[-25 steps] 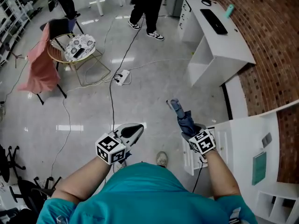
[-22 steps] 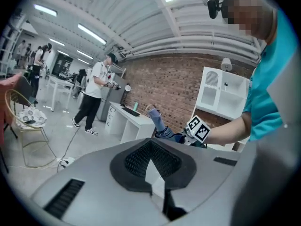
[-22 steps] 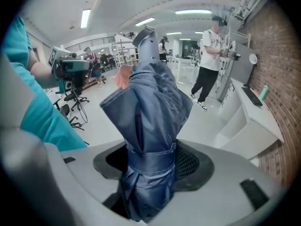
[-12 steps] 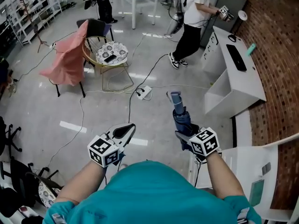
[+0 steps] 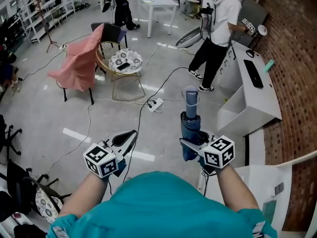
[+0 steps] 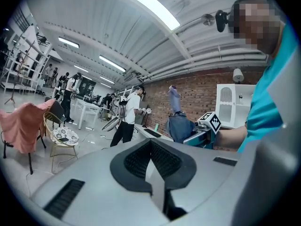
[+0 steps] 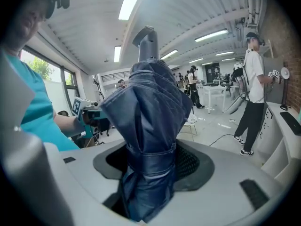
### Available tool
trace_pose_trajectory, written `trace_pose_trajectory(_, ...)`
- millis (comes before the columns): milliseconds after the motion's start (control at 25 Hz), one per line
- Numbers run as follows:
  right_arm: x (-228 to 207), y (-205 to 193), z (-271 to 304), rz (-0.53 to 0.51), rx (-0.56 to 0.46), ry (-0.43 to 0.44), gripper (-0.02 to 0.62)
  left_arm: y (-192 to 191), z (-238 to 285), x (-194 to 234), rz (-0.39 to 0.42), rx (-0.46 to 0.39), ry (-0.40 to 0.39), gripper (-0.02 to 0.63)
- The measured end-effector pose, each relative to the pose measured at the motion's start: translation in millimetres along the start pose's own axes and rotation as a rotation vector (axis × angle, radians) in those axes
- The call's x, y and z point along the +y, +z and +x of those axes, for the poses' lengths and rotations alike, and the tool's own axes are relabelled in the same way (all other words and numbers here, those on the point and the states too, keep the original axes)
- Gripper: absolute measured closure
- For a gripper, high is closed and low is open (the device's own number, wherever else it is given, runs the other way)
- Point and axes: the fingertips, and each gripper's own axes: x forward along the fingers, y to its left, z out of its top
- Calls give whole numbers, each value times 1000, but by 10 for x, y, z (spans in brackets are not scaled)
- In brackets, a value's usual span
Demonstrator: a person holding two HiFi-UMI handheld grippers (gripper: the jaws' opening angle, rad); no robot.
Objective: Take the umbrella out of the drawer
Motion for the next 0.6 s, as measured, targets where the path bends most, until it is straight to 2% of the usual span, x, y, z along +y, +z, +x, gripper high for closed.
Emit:
trace_pose_trajectory(240,-8,236,-110,-9,-62,-1,325,96,43,-47,12,-22,-8,592)
trace_pose_trajectory(600,-127,267,-268,26,-105,-26,325,126,139,-131,11,-16,-22,592)
